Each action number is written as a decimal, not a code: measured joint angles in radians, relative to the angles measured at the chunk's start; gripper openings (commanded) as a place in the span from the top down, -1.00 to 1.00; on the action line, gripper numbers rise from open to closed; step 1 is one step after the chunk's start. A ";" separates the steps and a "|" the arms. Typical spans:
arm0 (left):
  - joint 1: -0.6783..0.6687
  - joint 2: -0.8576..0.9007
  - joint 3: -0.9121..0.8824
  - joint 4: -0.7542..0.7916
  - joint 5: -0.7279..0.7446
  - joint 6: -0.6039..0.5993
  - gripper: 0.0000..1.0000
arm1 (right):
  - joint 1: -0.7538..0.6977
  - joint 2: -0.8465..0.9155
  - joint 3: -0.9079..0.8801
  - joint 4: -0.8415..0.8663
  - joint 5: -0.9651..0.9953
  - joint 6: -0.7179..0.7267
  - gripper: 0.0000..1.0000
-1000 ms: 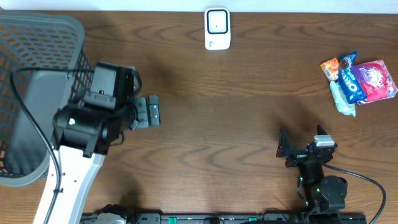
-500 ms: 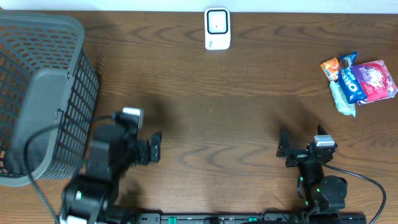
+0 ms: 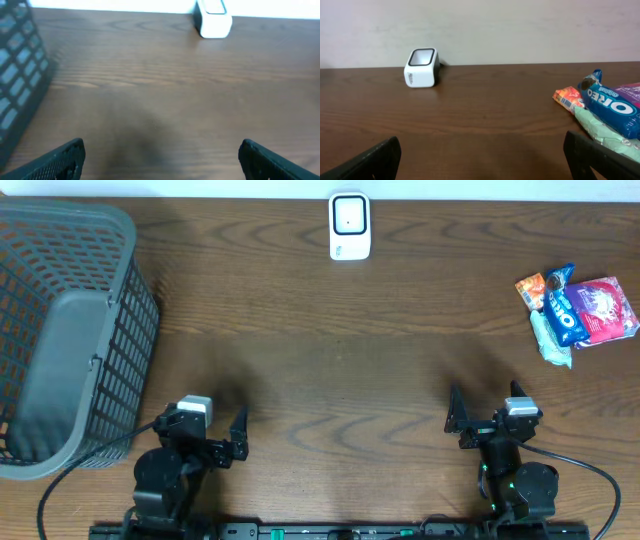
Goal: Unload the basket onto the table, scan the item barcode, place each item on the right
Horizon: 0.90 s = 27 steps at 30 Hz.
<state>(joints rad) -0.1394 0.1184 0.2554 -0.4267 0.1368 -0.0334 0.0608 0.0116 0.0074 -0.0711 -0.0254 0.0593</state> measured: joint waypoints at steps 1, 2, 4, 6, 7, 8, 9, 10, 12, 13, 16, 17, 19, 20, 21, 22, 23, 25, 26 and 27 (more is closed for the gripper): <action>0.013 -0.018 -0.023 0.026 0.000 -0.009 -0.96 | 0.000 0.000 0.000 0.000 0.000 0.000 -0.99; 0.026 -0.034 -0.042 0.048 0.000 -0.018 -0.96 | 0.000 0.000 0.000 0.000 0.000 0.000 -0.99; 0.049 -0.065 -0.084 0.102 0.000 -0.028 -0.96 | 0.000 0.000 0.000 0.000 0.000 0.000 -0.98; 0.072 -0.093 -0.128 0.166 0.000 -0.039 -0.95 | 0.000 0.000 0.000 0.000 0.000 0.000 -0.99; 0.082 -0.101 -0.148 0.200 0.000 -0.042 -0.96 | 0.000 0.000 0.000 0.000 0.000 0.000 -0.99; 0.090 -0.104 -0.161 0.231 0.000 -0.045 -0.96 | 0.000 0.000 0.000 0.000 0.000 0.000 -0.98; 0.099 -0.105 -0.173 0.256 0.000 -0.048 -0.96 | 0.000 0.000 0.000 0.000 0.000 0.000 -0.98; 0.108 -0.106 -0.181 0.282 0.000 -0.050 -0.96 | 0.000 0.000 0.000 0.000 0.000 0.000 -0.99; 0.123 -0.108 -0.194 0.325 0.000 -0.053 -0.96 | 0.000 0.000 0.000 0.000 0.000 0.000 -0.98; 0.129 -0.108 -0.200 0.346 0.000 -0.053 -0.96 | 0.000 0.000 0.000 0.000 0.000 0.000 -0.99; 0.146 -0.108 -0.230 0.423 0.000 -0.056 -0.96 | 0.000 0.000 0.000 0.000 0.000 0.000 -0.99; 0.149 -0.108 -0.236 0.426 -0.001 -0.056 -0.96 | 0.000 0.000 0.000 0.000 0.000 0.000 -0.99; 0.151 -0.108 -0.242 0.430 -0.001 -0.055 -0.96 | 0.000 0.000 0.000 0.000 0.000 0.000 -0.98; 0.152 -0.108 -0.242 0.430 0.000 -0.050 -0.96 | 0.000 0.000 0.000 0.000 0.000 0.000 -0.98; 0.152 -0.108 -0.242 0.428 0.000 -0.045 -0.96 | 0.000 0.000 0.000 0.000 0.000 0.000 -0.99; 0.152 -0.108 -0.242 0.423 0.000 -0.036 -0.96 | 0.000 0.000 0.000 0.000 0.000 0.000 -0.99; 0.152 -0.108 -0.241 0.415 0.000 -0.021 -0.96 | 0.000 0.000 0.000 0.000 0.000 0.000 -0.98; 0.152 -0.108 -0.241 0.412 0.000 0.003 -0.96 | 0.000 0.000 0.000 0.000 0.000 0.000 -0.98; 0.152 -0.108 -0.241 0.412 0.002 0.015 -0.96 | 0.000 0.000 0.000 0.000 0.000 0.000 -0.99; 0.152 -0.108 -0.241 0.412 0.003 0.027 -0.96 | 0.000 0.000 0.000 0.000 0.000 0.000 -0.98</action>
<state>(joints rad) 0.0124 0.0101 0.0147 -0.0143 0.1402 -0.0067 0.0605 0.0116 0.0074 -0.0711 -0.0254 0.0593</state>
